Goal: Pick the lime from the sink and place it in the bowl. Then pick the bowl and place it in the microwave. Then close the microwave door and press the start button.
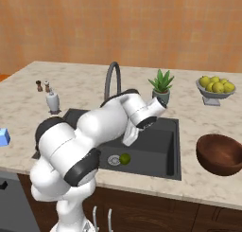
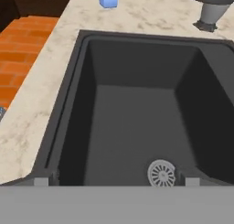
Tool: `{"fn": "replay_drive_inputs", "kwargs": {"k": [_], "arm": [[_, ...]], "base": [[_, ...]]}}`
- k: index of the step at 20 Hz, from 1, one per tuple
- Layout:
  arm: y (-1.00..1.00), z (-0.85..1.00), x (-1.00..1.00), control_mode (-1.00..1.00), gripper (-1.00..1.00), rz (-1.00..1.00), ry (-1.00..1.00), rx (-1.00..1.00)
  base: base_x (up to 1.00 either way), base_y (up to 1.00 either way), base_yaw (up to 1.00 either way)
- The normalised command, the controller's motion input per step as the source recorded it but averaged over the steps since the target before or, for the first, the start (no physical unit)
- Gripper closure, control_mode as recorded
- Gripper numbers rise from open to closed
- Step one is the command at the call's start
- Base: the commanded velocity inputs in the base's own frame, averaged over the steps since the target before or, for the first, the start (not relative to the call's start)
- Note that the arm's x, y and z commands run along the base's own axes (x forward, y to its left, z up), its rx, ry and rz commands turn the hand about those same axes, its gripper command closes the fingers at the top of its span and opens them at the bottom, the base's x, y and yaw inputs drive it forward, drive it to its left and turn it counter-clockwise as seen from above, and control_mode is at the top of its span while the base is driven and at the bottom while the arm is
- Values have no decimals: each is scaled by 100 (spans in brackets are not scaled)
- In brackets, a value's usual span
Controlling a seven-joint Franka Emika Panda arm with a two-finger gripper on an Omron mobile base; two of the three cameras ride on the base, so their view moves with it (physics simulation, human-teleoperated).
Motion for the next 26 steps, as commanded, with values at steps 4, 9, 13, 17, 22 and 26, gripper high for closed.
{"fn": "replay_drive_inputs", "kwargs": {"k": [4,9,13,17,22,26], "arm": [[-25,-32,0,-100,-100,-1,0,0],[-9,-32,0,-100,-100,-6,-4,0],[1,-43,0,-100,-100,-7,-1,-2],[14,-40,1,-100,-100,-1,-3,-1],[6,-42,20,-100,-100,0,0,0],[0,-51,27,-100,-100,2,2,1]], "base": [[0,0,0],[0,0,0],[0,0,0],[0,0,0],[0,0,0],[0,0,0]]}}
